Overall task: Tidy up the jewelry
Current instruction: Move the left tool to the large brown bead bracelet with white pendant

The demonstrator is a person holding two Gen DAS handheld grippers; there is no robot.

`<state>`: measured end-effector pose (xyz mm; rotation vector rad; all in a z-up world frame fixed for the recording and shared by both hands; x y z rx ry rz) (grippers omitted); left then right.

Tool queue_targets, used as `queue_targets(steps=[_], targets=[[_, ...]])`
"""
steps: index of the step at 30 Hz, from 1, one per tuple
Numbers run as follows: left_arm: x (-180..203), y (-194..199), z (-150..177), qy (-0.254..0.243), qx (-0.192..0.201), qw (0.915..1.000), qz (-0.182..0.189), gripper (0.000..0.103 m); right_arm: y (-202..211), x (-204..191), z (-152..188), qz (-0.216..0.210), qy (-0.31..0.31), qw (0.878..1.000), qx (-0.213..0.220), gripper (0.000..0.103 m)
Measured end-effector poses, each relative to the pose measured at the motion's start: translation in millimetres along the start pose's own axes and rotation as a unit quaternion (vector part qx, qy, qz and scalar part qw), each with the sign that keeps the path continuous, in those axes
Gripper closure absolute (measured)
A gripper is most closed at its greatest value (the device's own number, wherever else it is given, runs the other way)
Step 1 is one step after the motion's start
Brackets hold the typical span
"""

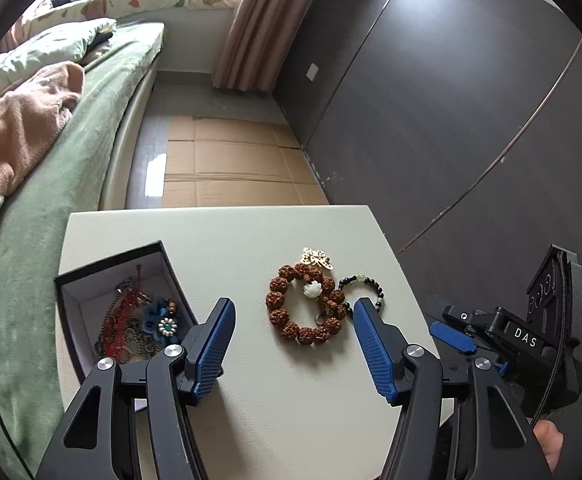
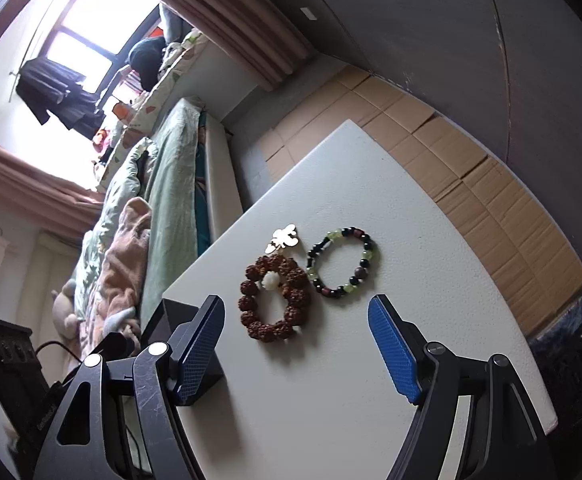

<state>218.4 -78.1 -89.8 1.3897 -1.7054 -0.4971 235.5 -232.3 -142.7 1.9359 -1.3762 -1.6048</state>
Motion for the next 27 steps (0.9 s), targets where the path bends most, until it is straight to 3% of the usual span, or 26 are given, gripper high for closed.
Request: queue_targets(steps=[7,11,12,14,27], targets=[[18,-34,8,0.005,-0.033,0.9993,-0.019,0.042,2,21,-9,0.0,-0.038,0.999,-0.002,0.028],[20,-55,14,-0.012,-0.053,0.9972,-0.051,0.042,3,26,-11,0.001,-0.046,0.999,-0.003,0.028],[19,-60,15,-0.015,-0.057,0.9965,-0.06,0.046,3,28,-11,0.002,-0.046,0.999,-0.003,0.028],[11,-71,13,-0.012,-0.062,0.9947,-0.08,0.066,4,30,-11,0.002,-0.048,0.999,-0.005,0.028],[-7,-121,14,-0.072,-0.138,0.9751,-0.157,0.067,5,37,-18,0.011,-0.052,0.999,0.0,0.028]])
Point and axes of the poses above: each gripper's, at about its wrist camera, not at the fingertips, and y roughly against the way its jaws point, x to its right, z to its underside, the point moved 10 cm from there along -y, roughly the way its jaws point, and after that the axes turned 1 degree about -y, right-handed, at the moved point
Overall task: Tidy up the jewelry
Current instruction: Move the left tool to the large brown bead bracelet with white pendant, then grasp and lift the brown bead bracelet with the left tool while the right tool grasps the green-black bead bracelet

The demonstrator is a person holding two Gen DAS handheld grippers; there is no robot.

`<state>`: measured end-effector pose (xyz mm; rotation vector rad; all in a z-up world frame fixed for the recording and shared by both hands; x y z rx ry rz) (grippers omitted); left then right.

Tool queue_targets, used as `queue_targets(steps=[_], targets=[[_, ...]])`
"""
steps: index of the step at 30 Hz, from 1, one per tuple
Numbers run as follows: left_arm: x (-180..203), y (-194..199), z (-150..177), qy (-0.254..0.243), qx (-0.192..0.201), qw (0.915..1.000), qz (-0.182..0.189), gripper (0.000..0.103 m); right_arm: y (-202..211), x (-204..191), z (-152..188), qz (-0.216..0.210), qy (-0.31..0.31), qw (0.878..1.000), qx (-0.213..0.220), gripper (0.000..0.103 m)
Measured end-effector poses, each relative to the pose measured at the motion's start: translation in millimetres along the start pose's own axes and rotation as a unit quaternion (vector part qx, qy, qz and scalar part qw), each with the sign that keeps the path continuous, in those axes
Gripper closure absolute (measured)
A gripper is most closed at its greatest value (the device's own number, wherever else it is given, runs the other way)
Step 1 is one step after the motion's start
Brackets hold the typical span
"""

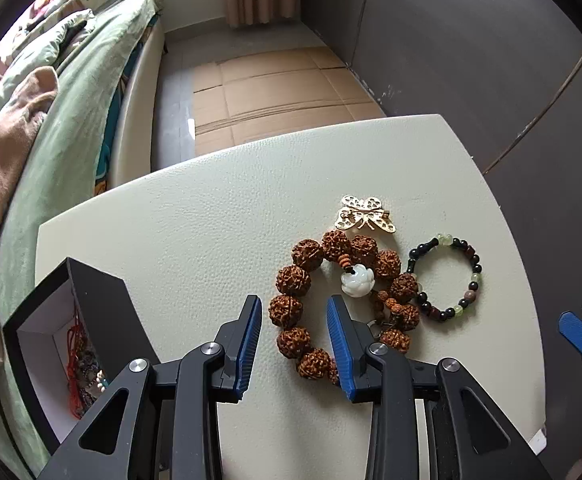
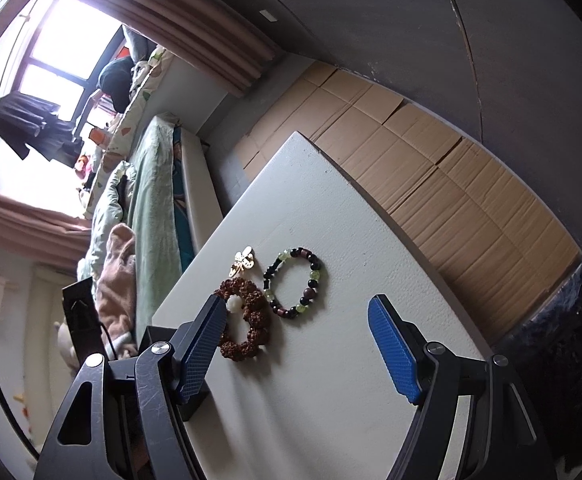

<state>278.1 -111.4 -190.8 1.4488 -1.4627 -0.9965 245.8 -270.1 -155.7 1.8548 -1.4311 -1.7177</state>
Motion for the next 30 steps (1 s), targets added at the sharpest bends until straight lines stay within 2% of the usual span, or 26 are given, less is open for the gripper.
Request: queue_targets(steps=[5,6,8,13,19,24,30], targets=[[-4,-14,5,-0.014,-0.019,0.9996,-0.017,0.068,-3,1,-2,0.015,0.015,1.0,-0.004,0.028],[-3,-15,6,-0.018,-0.015,0.9996,-0.015,0.069,-4,1,-2,0.018,0.019,1.0,-0.006,0.028],[1,-13,6,-0.03,-0.013,0.9994,-0.013,0.08,-8,0,-2,0.025,0.026,0.999,-0.01,0.028],[2,-8,18,-0.062,-0.021,0.9975,-0.025,0.083,-16,-2,3,0.035,0.042,0.998,-0.022,0.028],[-17,4,37,-0.042,-0.026,0.9987,-0.012,0.084,-17,-8,6,0.04,0.057,0.997,-0.022,0.028],[-30,18,44,-0.014,-0.017,0.9996,0.017,0.084,-21,-11,12,0.054,0.078,0.995,-0.026,0.028],[-55,36,49,0.005,-0.008,0.9998,0.019,0.084,-32,-10,18,0.084,0.107,0.99,-0.032,0.031]])
Point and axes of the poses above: each gripper's, at about its wrist camera, not at the fingertips, and y roughly against the way its jaws point, x to its right, z to its underside, the point moved 10 cm from there along -y, roughly the way its jaws point, and after that the axes turned 1 degree about -y, right-handed, at the moved point
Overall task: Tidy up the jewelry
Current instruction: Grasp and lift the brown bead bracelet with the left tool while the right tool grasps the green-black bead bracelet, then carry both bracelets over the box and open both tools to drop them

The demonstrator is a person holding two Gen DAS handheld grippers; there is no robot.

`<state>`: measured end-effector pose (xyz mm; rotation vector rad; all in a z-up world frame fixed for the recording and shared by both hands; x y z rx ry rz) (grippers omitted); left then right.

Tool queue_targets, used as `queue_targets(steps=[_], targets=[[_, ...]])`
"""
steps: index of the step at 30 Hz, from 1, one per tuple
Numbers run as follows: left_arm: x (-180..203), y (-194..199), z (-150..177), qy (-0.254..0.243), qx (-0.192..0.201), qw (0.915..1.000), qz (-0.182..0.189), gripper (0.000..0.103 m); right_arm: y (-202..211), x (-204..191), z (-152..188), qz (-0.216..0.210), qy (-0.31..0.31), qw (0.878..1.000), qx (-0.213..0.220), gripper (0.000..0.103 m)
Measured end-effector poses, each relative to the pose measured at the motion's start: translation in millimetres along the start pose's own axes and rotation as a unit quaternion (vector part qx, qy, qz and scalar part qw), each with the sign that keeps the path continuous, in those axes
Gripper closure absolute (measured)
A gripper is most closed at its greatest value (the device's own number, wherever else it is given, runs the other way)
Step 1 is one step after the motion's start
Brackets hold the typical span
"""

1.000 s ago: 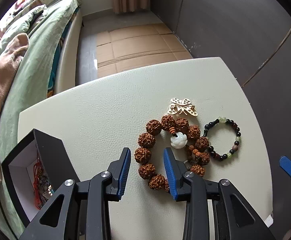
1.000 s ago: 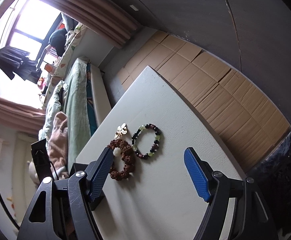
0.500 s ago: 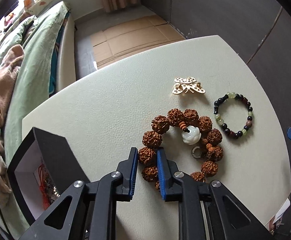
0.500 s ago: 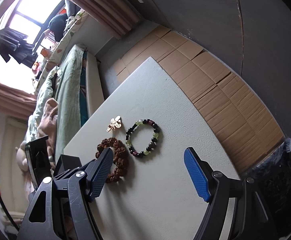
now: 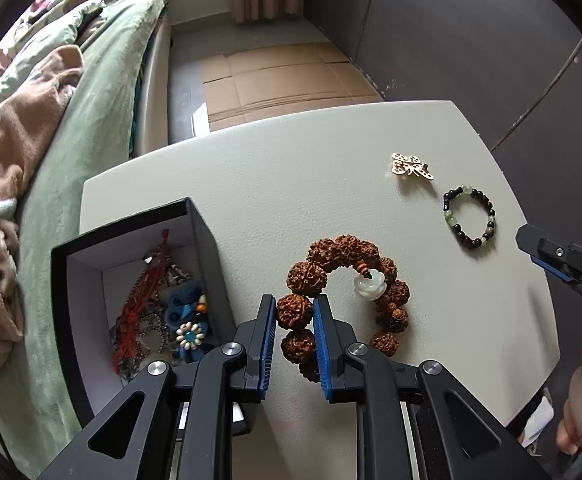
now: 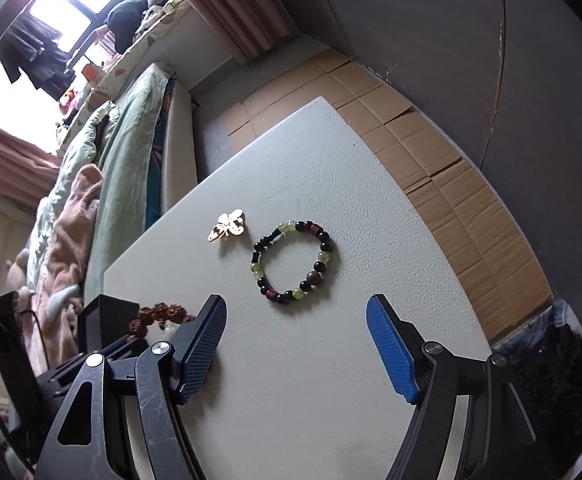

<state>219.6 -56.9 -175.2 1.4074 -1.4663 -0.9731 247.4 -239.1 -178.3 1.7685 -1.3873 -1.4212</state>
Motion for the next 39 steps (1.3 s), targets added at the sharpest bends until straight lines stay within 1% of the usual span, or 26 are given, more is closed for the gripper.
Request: queue_targets(steps=[1,4,8,11,12,13,15,16,17,18,19,20,21,26,32,39], targets=[[-2,2,1,0.003,0.001,1.0,0.008,0.084,-3,1,1,0.008,0.002,1.0,0.0,0.033],[-4,10,4,0.003,0.005,0.9999,0.014,0.084,-9,7,-2,0.035,0.009,0.999,0.007,0.039],[-1,25,0,0.006,0.019,0.9992,0.035,0.084,-11,9,-12,0.068,0.024,0.997,0.036,0.042],[0,40,-5,0.002,0.031,0.9986,0.043,0.084,-13,6,-15,0.09,0.046,0.994,0.051,0.043],[2,46,-7,-0.001,0.035,0.9984,0.044,0.084,-15,4,-15,0.098,0.056,0.992,0.051,0.047],[4,51,-9,-0.004,0.04,0.9982,0.045,0.084,-18,2,-14,0.106,0.065,0.991,0.048,0.053],[4,62,-13,-0.008,0.049,0.9977,0.046,0.084,-27,2,-9,0.124,0.079,0.989,0.033,0.06],[4,67,-15,-0.009,0.054,0.9974,0.047,0.084,-25,1,-9,0.139,0.091,0.985,0.042,0.068],[5,72,-17,-0.008,0.059,0.997,0.049,0.084,-26,1,-8,0.154,0.102,0.982,0.035,0.074],[5,77,-19,-0.008,0.063,0.9967,0.051,0.084,-25,1,-7,0.166,0.114,0.979,0.035,0.082],[5,83,-21,-0.008,0.068,0.9962,0.053,0.084,-25,1,-5,0.171,0.12,0.977,0.031,0.088],[5,88,-23,-0.008,0.072,0.9958,0.056,0.084,-23,0,-5,0.174,0.124,0.976,0.028,0.089],[5,94,-25,-0.009,0.078,0.9953,0.056,0.084,-22,1,-4,0.173,0.126,0.977,0.026,0.091],[0,115,-34,-0.006,0.103,0.9933,0.053,0.084,-12,5,-1,0.142,0.11,0.984,0.018,0.092],[-22,132,-36,0.014,0.128,0.9904,0.052,0.084,13,-11,-4,0.079,0.105,0.991,0.042,0.092],[-53,140,-32,0.05,0.161,0.9843,0.052,0.084,38,-35,-8,0.018,0.097,0.993,0.07,0.092]])
Point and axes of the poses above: each gripper's, at about its wrist camera, not at the fingertips, and y roughly against the way its jaws point, x to its right, z to its underside, the point moved 10 cm from there along -y, roughly the way its jaws point, and after that the axes turned 1 degree about -y, right-handed, at the moved point
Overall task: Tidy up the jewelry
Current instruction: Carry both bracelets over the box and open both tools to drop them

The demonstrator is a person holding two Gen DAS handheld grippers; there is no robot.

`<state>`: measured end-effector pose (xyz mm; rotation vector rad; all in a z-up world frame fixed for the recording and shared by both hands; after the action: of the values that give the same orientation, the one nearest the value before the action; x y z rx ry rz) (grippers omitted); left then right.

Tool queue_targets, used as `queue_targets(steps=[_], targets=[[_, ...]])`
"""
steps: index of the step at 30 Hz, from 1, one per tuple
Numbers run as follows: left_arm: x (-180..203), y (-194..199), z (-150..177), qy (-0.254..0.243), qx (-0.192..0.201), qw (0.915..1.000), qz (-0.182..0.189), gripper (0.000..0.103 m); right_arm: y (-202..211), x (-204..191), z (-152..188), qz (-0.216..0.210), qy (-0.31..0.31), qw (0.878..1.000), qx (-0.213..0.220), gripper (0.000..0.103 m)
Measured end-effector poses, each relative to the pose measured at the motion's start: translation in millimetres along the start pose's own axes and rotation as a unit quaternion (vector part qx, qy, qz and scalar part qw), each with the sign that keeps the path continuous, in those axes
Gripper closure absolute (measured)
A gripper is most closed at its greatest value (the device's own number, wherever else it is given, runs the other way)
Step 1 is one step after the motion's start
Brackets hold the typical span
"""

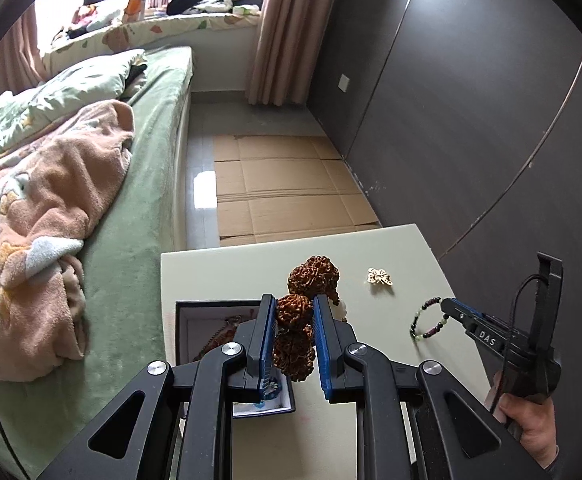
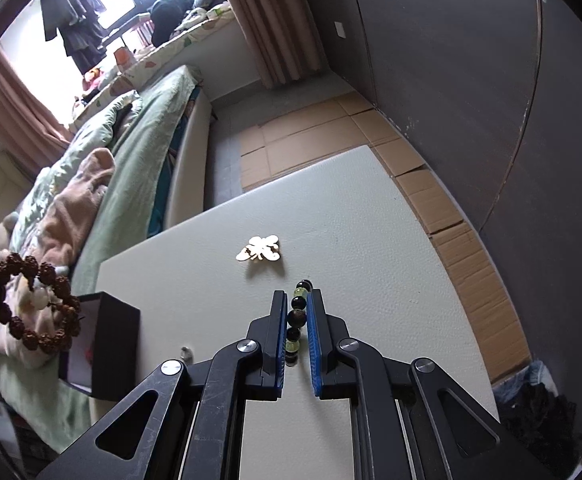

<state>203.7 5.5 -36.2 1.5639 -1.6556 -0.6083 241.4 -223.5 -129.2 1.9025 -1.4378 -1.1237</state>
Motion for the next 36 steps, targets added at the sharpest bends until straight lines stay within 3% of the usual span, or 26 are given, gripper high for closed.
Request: queue_targets(steps=[6,9,15,16,18,19,20,27,36], targets=[[-36,5,7,0.053,0.044,0.9976,0.008,0.084,15,-31,-9,-0.038,0.02,0.999,0.03,0.092],[-52,-3,18,0.082,0.047,0.9953,0.02,0.084,16,-48,-9,-0.057,0.026,0.997,0.035,0.092],[-75,-35,36,0.133,0.0,0.9906,0.033,0.079,12,-87,-2,-0.104,0.034,0.993,0.039,0.092],[-80,-36,36,0.141,-0.002,0.9894,0.034,0.072,11,-93,-1,-0.109,0.037,0.993,0.039,0.092],[-89,-32,35,0.152,0.009,0.9878,0.031,0.046,10,-108,1,-0.123,0.042,0.991,0.04,0.092],[-93,-27,34,0.157,0.019,0.9869,0.03,0.028,10,-115,1,-0.131,0.045,0.989,0.042,0.092],[-98,-22,33,0.163,0.03,0.9857,0.03,0.02,10,-122,2,-0.14,0.048,0.988,0.044,0.092],[-125,-6,30,0.19,0.057,0.98,0.02,0.02,9,-171,10,-0.199,0.06,0.977,0.046,0.092],[-137,-1,27,0.197,0.067,0.9778,0.021,0.02,-4,-224,22,-0.238,0.069,0.968,0.037,0.092]])
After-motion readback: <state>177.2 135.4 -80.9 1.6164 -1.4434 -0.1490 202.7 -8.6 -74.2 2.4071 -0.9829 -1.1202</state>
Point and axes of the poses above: each gripper's, at about its wrist camera, not at the fingertips, and y roughly against the way its jaws point, x to its right, z to its underside, the point moved 10 cm from there along -y, roughly the way its jaws point, and after that the axes turned 1 degree about -y, right-handed, at the moved point
